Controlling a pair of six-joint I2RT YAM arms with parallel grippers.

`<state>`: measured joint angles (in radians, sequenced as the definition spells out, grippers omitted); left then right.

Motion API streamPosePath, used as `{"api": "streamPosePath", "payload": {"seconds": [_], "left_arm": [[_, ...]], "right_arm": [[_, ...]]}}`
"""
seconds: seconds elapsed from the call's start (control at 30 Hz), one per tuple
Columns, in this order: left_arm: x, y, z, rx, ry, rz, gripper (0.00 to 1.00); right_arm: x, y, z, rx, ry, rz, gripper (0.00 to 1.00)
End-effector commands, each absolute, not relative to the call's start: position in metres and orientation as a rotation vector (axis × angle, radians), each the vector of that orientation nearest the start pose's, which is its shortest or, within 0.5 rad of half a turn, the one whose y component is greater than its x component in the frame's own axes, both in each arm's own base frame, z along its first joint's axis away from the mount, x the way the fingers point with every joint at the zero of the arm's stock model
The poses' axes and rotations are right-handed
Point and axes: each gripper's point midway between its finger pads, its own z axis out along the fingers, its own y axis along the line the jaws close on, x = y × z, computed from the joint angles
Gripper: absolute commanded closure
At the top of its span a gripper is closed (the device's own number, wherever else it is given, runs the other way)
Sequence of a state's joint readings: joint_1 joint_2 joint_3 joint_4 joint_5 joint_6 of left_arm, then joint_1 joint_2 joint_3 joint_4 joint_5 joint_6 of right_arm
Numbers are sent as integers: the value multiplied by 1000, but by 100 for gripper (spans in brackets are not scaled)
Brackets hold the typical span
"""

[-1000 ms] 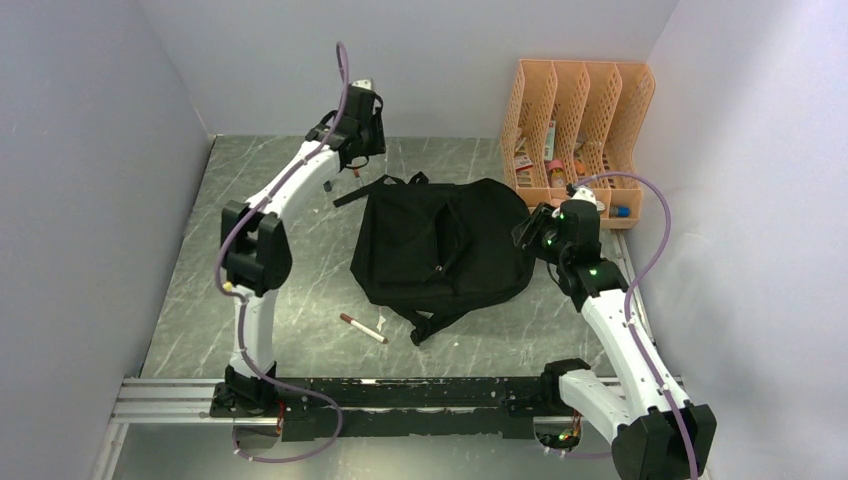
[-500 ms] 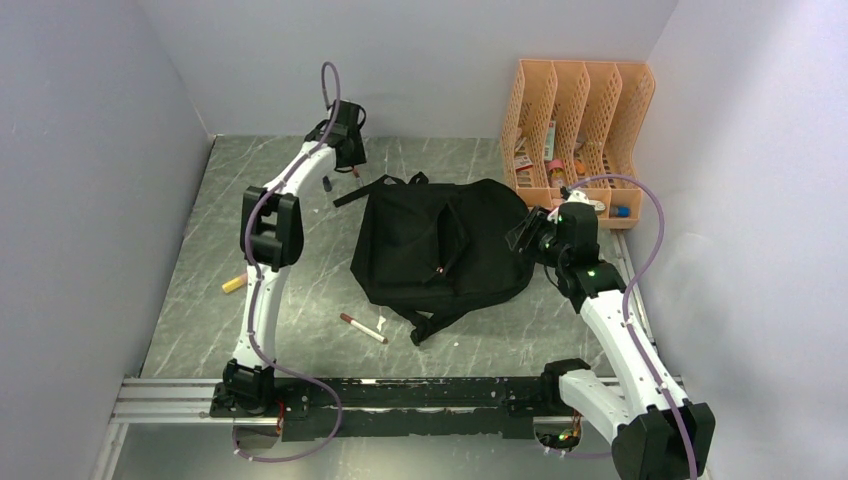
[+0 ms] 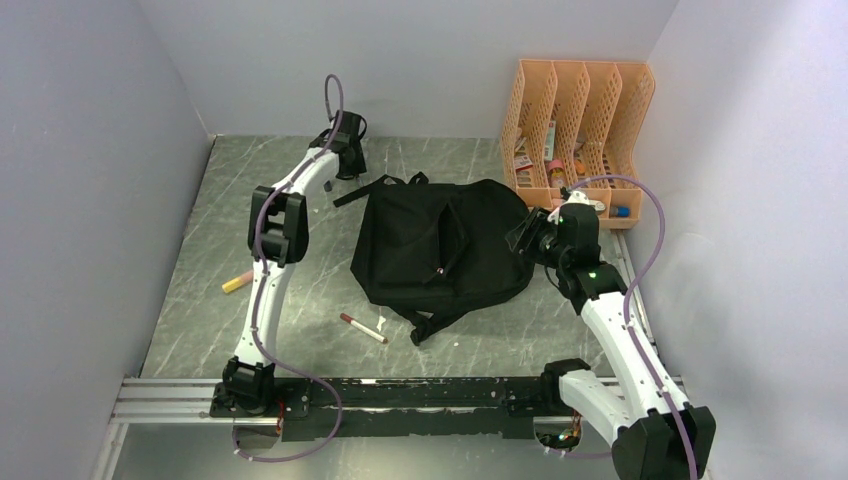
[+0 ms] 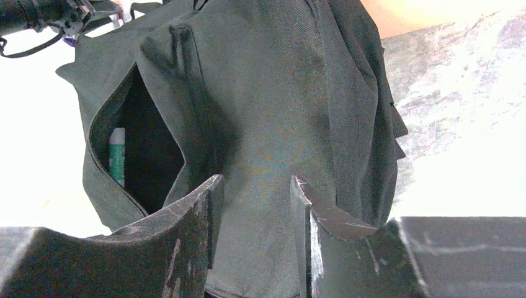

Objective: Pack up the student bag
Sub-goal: Pick up the stationery from the center of the board.

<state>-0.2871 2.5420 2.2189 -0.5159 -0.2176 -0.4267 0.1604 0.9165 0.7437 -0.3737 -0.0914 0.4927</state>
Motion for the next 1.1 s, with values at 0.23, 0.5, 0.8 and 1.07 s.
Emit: {"api": "streamPosePath", "payload": {"seconds": [0.23, 0.5, 0.8, 1.07], "left_arm": [[611, -162, 22, -235, 2373, -85, 67], [605, -160, 12, -189, 2401, -58, 84], [611, -158, 56, -129, 2326, -51, 95], [613, -160, 127, -83, 2195, -88, 95]], "right_arm": [[288, 86, 177, 278, 2146, 494, 52], [288, 86, 176, 281, 2147, 498, 52], [289, 89, 176, 277, 2150, 511, 52], [287, 90, 171, 287, 2155, 522, 52]]}}
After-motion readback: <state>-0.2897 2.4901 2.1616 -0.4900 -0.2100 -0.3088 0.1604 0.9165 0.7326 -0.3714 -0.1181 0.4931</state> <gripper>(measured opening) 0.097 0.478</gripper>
